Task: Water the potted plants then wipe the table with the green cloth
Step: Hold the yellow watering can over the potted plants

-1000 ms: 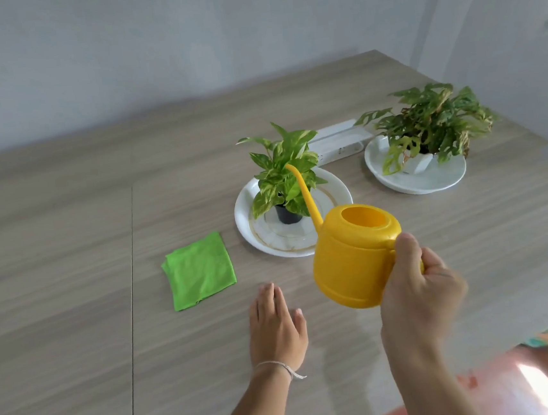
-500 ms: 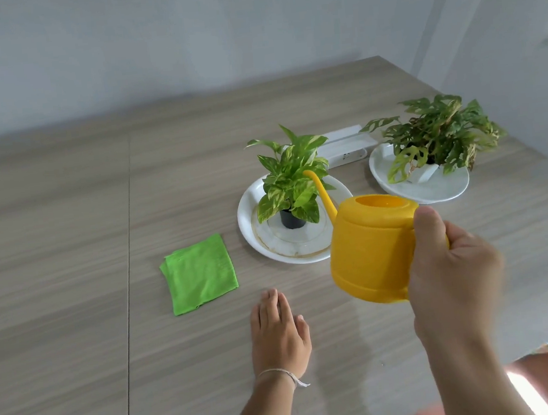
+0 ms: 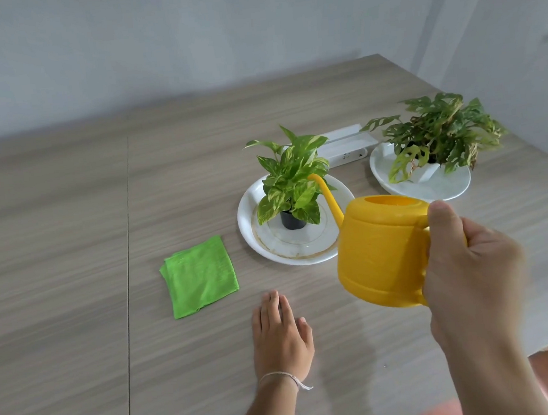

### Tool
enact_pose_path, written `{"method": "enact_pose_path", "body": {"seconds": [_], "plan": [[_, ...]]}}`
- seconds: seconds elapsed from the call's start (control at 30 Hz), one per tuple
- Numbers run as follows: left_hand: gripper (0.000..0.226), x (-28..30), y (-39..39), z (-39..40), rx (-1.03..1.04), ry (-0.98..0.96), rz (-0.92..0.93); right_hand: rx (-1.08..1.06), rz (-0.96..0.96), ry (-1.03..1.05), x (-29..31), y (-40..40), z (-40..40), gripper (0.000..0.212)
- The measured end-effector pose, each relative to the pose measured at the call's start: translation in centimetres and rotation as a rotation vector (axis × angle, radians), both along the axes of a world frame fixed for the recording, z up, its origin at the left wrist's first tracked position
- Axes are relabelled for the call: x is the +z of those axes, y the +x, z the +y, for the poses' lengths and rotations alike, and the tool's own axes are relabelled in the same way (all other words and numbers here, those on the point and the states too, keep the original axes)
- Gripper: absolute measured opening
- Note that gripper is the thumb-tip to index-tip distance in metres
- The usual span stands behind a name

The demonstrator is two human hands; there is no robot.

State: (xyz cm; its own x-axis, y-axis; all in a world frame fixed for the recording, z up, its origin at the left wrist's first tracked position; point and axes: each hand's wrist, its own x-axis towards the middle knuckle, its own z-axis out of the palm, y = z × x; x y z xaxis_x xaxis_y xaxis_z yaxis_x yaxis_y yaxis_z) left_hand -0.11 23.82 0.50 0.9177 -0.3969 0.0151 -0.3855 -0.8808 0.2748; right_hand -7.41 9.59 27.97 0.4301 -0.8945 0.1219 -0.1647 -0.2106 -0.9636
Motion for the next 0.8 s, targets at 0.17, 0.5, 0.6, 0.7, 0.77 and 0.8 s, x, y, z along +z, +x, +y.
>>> {"method": "enact_pose_path", "body": {"seconds": [0.17,0.5,0.6,0.7,0.77,0.8], "plan": [[0.060,-0.1,0.0,-0.1,-0.001,-0.007,-0.022,0.003,0.010,0.010,-0.3,0.6,-0.1,0.057],[0.060,-0.1,-0.2,-0.1,0.010,-0.013,-0.014,0.049,-0.071,0.000,1.0,2.4,-0.1,0.058],[0.060,-0.1,-0.2,0.1,0.010,-0.013,-0.016,0.052,-0.067,0.011,0.9,2.0,0.0,0.059],[0.059,-0.2,-0.2,0.1,0.007,-0.016,-0.024,0.053,-0.046,0.040,0.7,1.2,-0.2,0.058],[0.059,-0.3,-0.1,0.0,0.005,-0.020,-0.028,0.048,-0.018,0.050,0.9,0.7,-0.5,0.058],[0.059,-0.3,-0.1,0.0,0.005,-0.022,-0.028,0.042,-0.008,0.051,0.9,0.5,-0.8,0.058]]}}
